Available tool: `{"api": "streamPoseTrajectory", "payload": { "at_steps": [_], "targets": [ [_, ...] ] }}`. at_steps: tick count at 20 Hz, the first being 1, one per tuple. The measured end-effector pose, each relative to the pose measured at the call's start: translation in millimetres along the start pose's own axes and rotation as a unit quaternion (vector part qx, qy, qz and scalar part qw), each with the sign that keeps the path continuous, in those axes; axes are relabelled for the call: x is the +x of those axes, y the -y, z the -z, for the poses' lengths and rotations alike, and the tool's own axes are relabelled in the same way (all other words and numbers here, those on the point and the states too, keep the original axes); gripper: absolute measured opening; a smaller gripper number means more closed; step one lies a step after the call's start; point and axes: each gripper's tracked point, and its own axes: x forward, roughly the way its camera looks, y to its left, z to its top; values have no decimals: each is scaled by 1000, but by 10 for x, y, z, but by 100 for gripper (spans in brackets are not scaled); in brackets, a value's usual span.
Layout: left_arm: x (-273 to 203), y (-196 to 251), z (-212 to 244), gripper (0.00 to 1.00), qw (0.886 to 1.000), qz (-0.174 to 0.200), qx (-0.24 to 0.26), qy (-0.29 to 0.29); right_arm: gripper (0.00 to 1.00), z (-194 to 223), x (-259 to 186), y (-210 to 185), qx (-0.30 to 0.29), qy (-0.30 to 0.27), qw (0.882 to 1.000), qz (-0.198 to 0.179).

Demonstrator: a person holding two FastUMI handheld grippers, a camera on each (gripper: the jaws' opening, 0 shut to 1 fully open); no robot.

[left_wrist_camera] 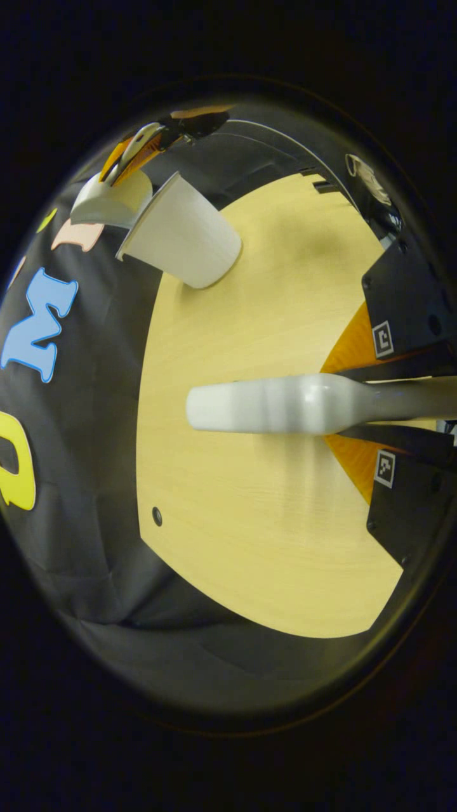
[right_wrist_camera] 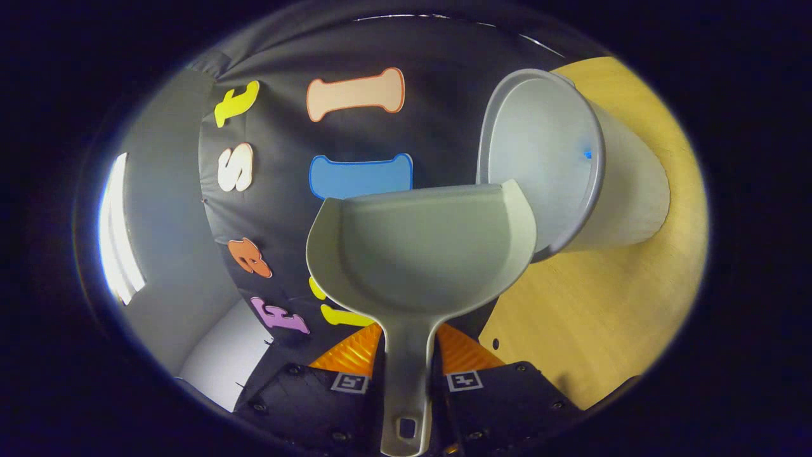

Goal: Pick up the small broom and dustpan from the desktop, sweep the trash into the dustpan with the broom, and then empty the trash into the garbage bin.

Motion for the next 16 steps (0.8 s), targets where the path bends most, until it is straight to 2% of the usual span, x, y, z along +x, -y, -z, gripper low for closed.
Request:
{"api": "streamPoseTrajectory", "payload": {
  "at_steps": [2,4,7,8,11,13,16],
  "targets": [
    [19,-67,-1,41,1000,3,-2,0,30,202,-58,46,-59,-7,998,23],
    [41,-117,4,39,1000,8,-4,2,30,368,-81,89,-118,-17,992,44],
    [92,-178,21,36,1000,17,-10,-3,30,659,-137,189,-210,-33,974,78],
    [108,-197,41,39,1000,19,-11,-5,30,740,-186,236,-237,-36,967,90],
    [171,-267,37,36,1000,24,-10,-9,30,930,-242,416,-310,-43,941,131],
    [199,-316,31,41,1000,23,-6,-9,30,1004,-261,580,-357,-48,919,164],
    [260,-366,24,39,1000,22,-7,-12,30,1067,-283,821,-415,-63,884,204]
  ]
}}
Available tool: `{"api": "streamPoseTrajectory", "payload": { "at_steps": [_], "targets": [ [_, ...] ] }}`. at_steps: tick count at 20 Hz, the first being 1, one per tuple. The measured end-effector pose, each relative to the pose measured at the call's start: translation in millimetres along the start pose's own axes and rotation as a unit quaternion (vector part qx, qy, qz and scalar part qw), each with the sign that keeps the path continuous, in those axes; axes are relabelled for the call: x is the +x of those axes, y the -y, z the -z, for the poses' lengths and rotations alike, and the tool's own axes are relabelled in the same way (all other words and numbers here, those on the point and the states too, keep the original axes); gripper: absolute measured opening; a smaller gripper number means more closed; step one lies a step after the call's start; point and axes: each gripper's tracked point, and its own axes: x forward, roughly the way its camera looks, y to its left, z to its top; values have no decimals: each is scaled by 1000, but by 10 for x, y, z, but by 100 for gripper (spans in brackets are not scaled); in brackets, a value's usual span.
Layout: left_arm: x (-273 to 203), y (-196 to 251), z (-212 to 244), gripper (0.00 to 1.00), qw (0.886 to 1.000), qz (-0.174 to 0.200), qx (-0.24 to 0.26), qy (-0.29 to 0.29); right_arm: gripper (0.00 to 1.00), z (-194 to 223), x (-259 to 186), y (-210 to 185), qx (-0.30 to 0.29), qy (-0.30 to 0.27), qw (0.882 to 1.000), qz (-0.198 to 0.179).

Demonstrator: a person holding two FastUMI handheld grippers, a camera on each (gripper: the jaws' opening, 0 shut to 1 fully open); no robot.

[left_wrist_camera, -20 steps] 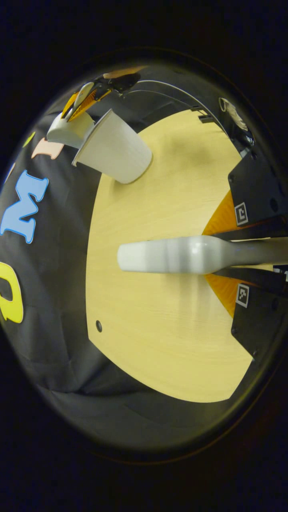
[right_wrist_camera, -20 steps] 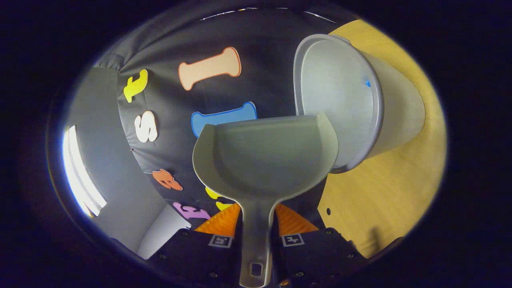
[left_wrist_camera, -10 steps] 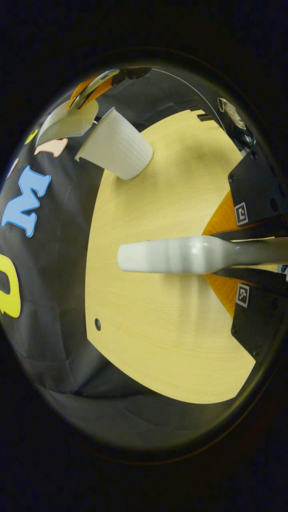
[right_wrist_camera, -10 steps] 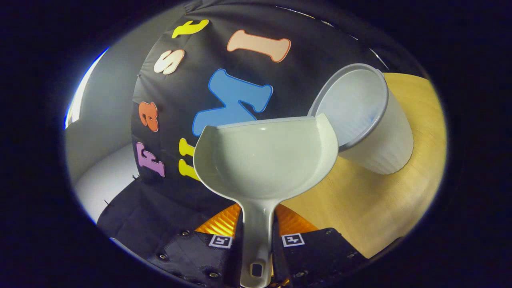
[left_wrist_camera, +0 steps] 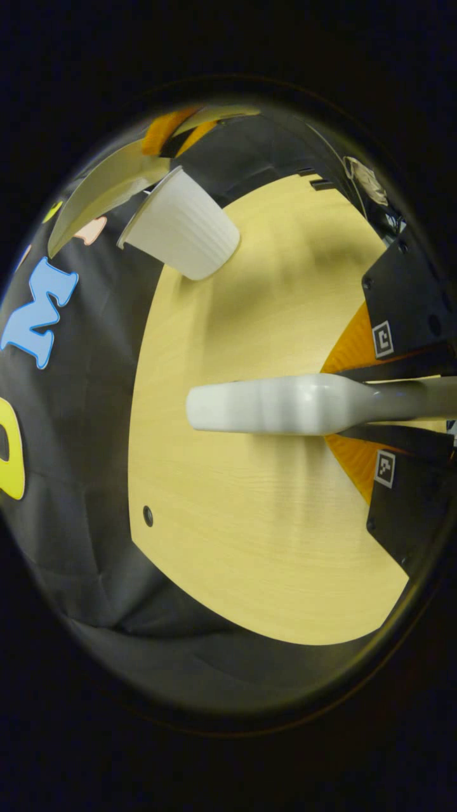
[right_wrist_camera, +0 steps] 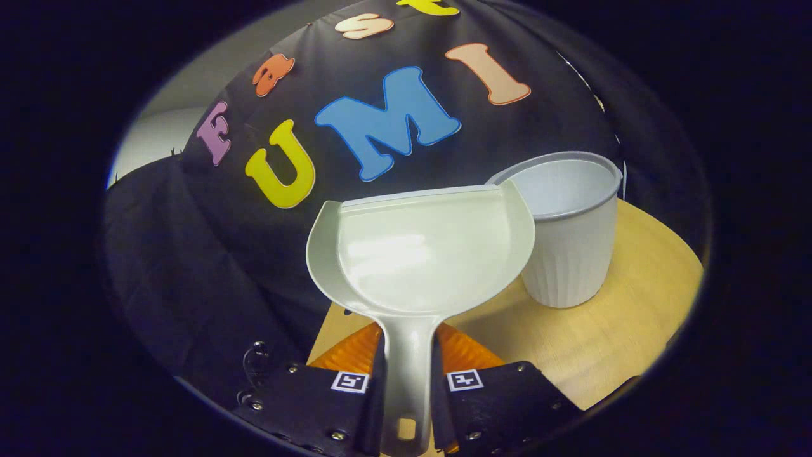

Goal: Pick up the small broom and dustpan from the desktop, sweep the trash into the dustpan with the broom, and then empty the trash into the garbage bin.

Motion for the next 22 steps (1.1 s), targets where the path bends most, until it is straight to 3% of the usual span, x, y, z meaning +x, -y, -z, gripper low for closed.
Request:
{"api": "streamPoseTrajectory", "payload": {
  "at_steps": [4,11,20,22],
  "targets": [
    [88,-82,33,39,1000,-8,5,-12,30,502,56,126,-46,-41,998,30],
    [185,-127,187,39,999,-20,0,-43,30,1437,220,494,-76,-139,985,73],
    [290,-123,347,41,997,-38,-4,-70,31,2016,232,873,-88,-206,968,113],
    [261,-123,294,36,996,-42,-5,-73,31,2096,204,924,-88,-215,966,116]
  ]
}}
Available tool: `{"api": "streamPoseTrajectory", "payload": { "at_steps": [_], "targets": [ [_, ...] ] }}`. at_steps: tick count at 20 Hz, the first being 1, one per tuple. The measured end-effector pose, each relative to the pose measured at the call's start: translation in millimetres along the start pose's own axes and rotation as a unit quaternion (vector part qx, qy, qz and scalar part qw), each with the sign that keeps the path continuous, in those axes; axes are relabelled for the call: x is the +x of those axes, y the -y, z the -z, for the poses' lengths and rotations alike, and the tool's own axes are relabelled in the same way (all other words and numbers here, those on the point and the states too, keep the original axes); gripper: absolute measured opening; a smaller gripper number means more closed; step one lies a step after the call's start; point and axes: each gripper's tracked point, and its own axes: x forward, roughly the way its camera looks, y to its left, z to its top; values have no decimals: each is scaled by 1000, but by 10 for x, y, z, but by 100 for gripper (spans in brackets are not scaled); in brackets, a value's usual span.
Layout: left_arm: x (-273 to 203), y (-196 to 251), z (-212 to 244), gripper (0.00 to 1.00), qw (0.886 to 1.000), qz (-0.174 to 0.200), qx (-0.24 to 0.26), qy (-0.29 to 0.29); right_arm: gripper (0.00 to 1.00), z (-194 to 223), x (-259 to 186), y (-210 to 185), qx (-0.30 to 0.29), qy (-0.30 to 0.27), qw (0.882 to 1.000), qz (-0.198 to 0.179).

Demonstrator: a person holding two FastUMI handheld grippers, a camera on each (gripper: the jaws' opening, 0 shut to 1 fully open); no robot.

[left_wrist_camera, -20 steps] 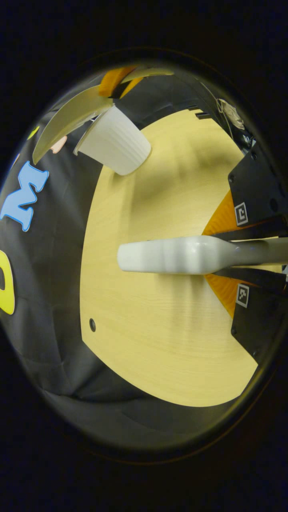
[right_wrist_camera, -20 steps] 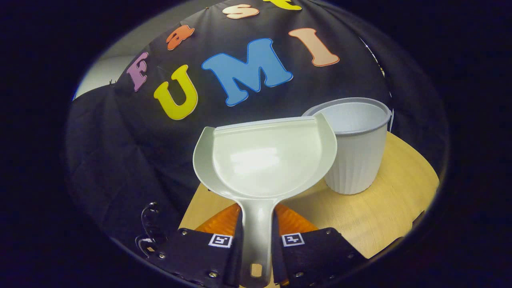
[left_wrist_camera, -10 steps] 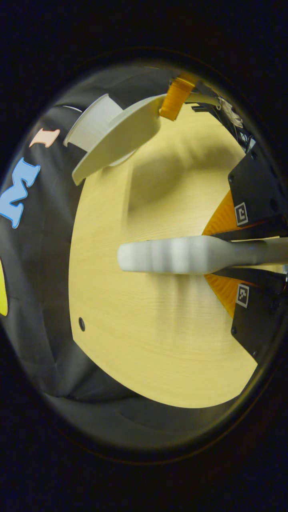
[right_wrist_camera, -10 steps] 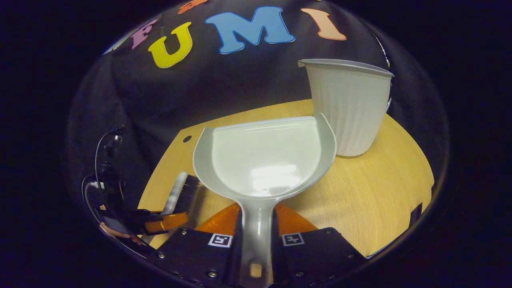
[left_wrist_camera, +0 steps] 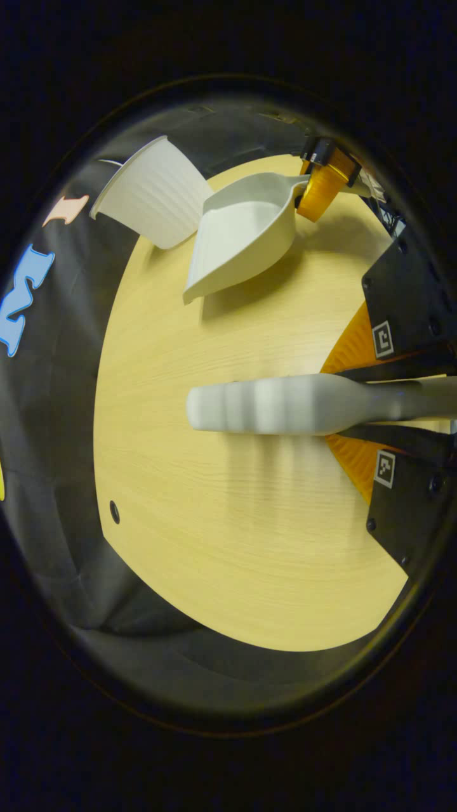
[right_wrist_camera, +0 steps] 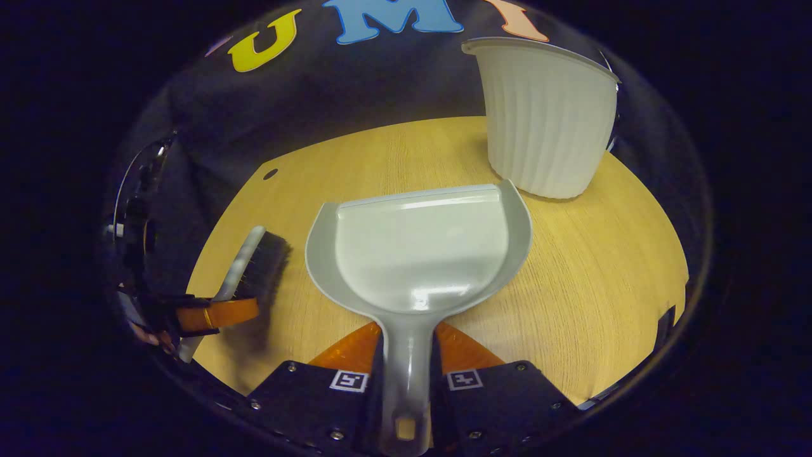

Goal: Pick up the small broom and dustpan from the desktop, sweep the trash into the dustpan with the broom, and then empty the trash into the garbage bin.

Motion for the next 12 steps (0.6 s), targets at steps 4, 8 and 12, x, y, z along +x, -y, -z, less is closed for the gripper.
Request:
{"api": "streamPoseTrajectory", "payload": {
  "at_steps": [4,8,12],
  "targets": [
    [-13,15,14,39,1000,-7,-3,-8,31,109,5,26,2,-15,1000,4],
    [-16,16,14,40,1000,-10,2,-11,31,170,49,25,12,-26,1000,5],
    [-33,-10,17,40,1000,-16,15,-11,33,168,39,35,14,-29,999,5]
  ]
}}
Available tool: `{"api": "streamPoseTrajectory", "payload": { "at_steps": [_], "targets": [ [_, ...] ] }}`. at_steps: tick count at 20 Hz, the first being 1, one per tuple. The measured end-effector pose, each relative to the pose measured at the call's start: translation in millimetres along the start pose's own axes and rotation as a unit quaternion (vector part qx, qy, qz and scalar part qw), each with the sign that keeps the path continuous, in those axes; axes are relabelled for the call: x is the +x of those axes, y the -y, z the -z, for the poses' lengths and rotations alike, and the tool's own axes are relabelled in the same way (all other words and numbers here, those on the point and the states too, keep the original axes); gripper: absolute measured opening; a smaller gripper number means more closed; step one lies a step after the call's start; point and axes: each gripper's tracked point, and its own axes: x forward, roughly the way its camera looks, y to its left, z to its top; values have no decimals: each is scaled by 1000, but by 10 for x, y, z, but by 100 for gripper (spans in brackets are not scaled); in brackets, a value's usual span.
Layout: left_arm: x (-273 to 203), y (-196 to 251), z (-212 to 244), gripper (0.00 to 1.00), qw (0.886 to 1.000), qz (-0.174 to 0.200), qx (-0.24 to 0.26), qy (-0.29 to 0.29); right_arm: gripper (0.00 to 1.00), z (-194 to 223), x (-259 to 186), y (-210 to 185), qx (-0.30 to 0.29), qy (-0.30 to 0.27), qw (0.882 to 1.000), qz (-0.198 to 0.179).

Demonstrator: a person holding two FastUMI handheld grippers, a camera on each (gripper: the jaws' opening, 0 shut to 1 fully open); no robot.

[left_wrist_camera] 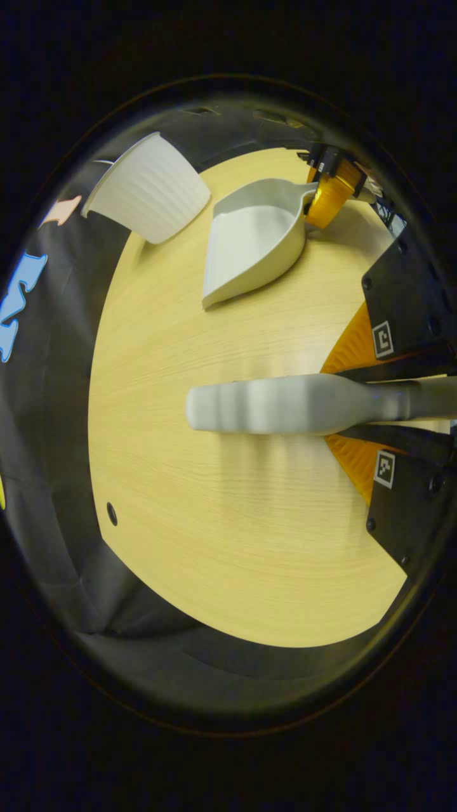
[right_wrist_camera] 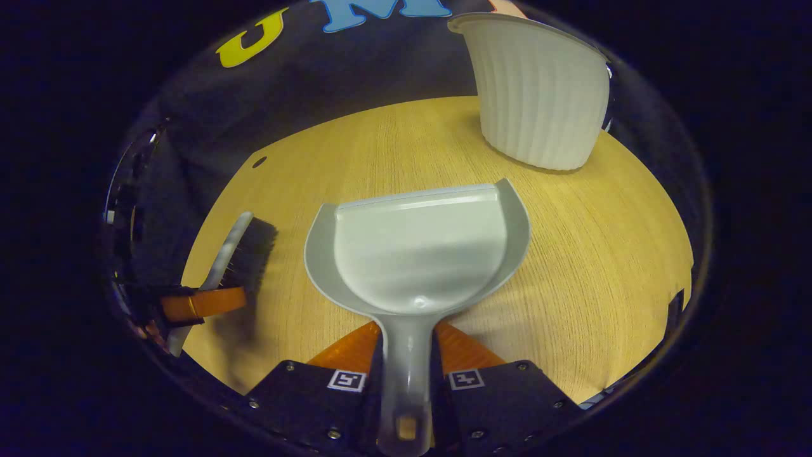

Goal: Pick up the small broom and dustpan from the desktop, sweep the trash into the dustpan with the broom, and then empty the trash into the garbage bin.

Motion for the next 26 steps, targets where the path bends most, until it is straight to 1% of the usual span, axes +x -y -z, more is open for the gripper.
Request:
{"api": "streamPoseTrajectory", "payload": {
  "at_steps": [1,2,4,5,6,8,9,10,11,12,13,14,15,16,17,18,19,20,21,23,25,26],
  "targets": [
    [-5,-7,5,40,1000,-1,0,-1,33,0,-4,8,0,0,1000,2],
    [-9,0,0,42,1000,3,-2,0,34,-2,-2,6,0,-1,1000,2],
    [-39,17,-15,39,1000,12,-4,0,35,-21,-27,-2,1,-1,1000,2],
    [-54,11,-31,45,1000,14,-2,1,36,-13,-28,4,1,0,1000,4],
    [-79,3,-74,47,1000,17,2,7,36,-10,-34,13,1,1,1000,6],
    [-146,-38,-152,46,1000,19,11,14,34,-21,-45,31,0,4,1000,15],
    [-186,-59,-186,47,1000,21,13,16,36,-19,-39,37,-1,8,1000,17],
    [-234,-87,-213,45,999,24,15,18,38,-26,-49,59,-5,10,1000,22],
    [-284,-96,-239,49,999,31,14,20,40,-34,-72,81,-8,14,999,31],
    [-354,-119,-272,52,999,35,13,24,40,-42,-105,77,-8,17,999,35],
    [-434,-135,-318,60,999,42,14,31,44,-49,-141,60,-9,19,999,33],
    [-509,-106,-259,64,998,45,13,42,55,-47,-166,76,-14,25,999,37],
    [-588,-201,-307,72,997,47,16,51,59,-93,-239,66,-19,33,998,39],
    [-608,-161,-384,80,997,41,21,64,60,-132,-304,65,-25,41,998,39],
    [-684,-198,-437,92,996,36,27,75,65,-173,-375,65,-31,50,998,38],
    [-751,-239,-482,97,995,31,29,93,69,-231,-435,57,-38,61,997,36],
    [-813,-232,-540,96,993,31,30,113,80,-297,-502,59,-46,72,996,34],
    [-871,-225,-586,96,991,30,30,129,88,-383,-577,73,-54,85,994,35],
    [-918,-193,-641,96,988,25,32,147,99,-448,-623,97,-59,99,993,34],
    [-1074,-172,-775,96,981,13,31,193,99,-617,-773,106,-64,125,990,23],
    [-1307,-152,-940,96,968,2,24,249,99,-848,-942,136,-65,159,985,16],
    [-1409,-133,-1025,96,960,-3,20,279,98,-958,-1028,167,-67,179,981,16]
  ]
}}
